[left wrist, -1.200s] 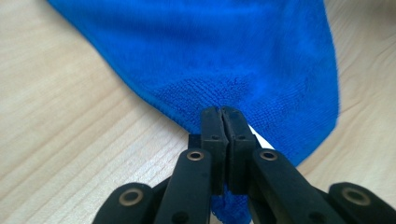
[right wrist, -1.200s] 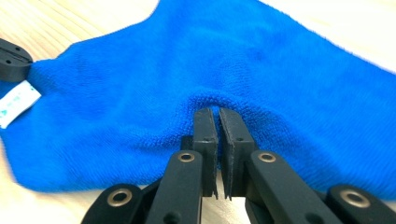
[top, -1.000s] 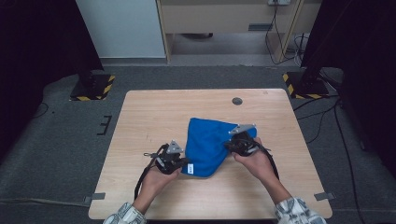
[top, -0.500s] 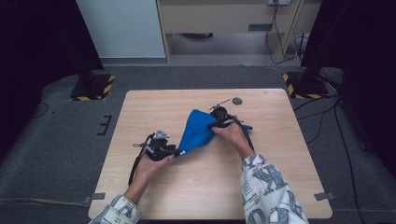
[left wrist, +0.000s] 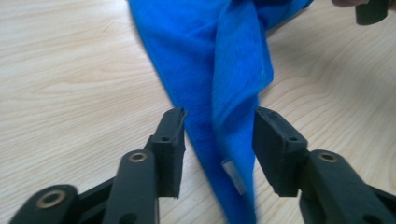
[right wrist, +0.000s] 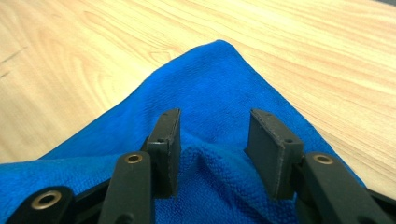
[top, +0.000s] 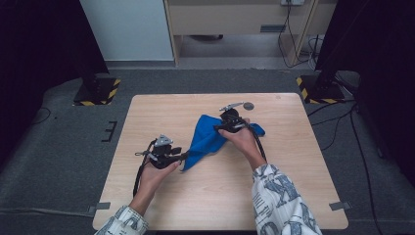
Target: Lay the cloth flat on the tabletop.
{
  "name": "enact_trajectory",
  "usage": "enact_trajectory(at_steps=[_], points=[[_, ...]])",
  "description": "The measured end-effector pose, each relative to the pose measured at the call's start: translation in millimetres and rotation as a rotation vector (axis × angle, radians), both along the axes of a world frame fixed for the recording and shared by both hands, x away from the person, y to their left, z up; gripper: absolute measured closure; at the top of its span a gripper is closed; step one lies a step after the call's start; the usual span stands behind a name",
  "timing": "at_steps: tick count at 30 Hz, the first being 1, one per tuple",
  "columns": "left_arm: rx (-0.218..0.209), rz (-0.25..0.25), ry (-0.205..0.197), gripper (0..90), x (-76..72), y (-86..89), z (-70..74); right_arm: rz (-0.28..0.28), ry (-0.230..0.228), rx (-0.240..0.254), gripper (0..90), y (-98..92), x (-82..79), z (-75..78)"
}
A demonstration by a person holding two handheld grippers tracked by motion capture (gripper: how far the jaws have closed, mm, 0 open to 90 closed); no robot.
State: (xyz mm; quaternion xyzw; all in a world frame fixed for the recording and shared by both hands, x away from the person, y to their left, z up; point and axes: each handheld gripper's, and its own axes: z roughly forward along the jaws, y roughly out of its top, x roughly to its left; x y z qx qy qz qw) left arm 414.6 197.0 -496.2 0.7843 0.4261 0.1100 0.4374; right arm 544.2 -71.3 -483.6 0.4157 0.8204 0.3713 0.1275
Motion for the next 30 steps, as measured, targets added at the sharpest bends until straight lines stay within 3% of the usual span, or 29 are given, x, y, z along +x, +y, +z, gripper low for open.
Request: enact_trajectory(at_steps=[2,5,8,13,16,21,30], points=[[-0.011,-0.018,0.013,50.8,-0.5,-4.6,-1.0,0.007,-0.007,-0.006,59.1,-3.1,-3.9,1.4],[0.030,-0.043,-0.007,49.4,-1.0,-13.9,-2.5,0.012,-0.012,0.000,63.2,-7.1,-10.0,1.0],[0.080,-0.033,-0.035,49.5,1.8,-20.4,-6.0,0.020,-0.028,-0.001,65.6,-11.1,-15.6,1.9],[0.080,-0.030,-0.047,49.9,9.3,-25.1,-10.7,0.019,-0.032,0.016,67.5,-20.3,-20.9,6.8],[0.093,-0.056,-0.067,54.6,17.0,-32.4,-11.5,0.007,-0.018,0.012,67.0,-22.5,-17.1,4.2],[0.056,-0.070,-0.040,86.1,23.0,-36.3,-7.9,-0.008,-0.005,0.024,57.8,-24.9,-13.0,2.5],[0.041,-0.030,0.013,88.8,28.0,-27.1,-10.0,-0.035,-0.047,0.049,47.6,-47.8,-23.1,27.7]])
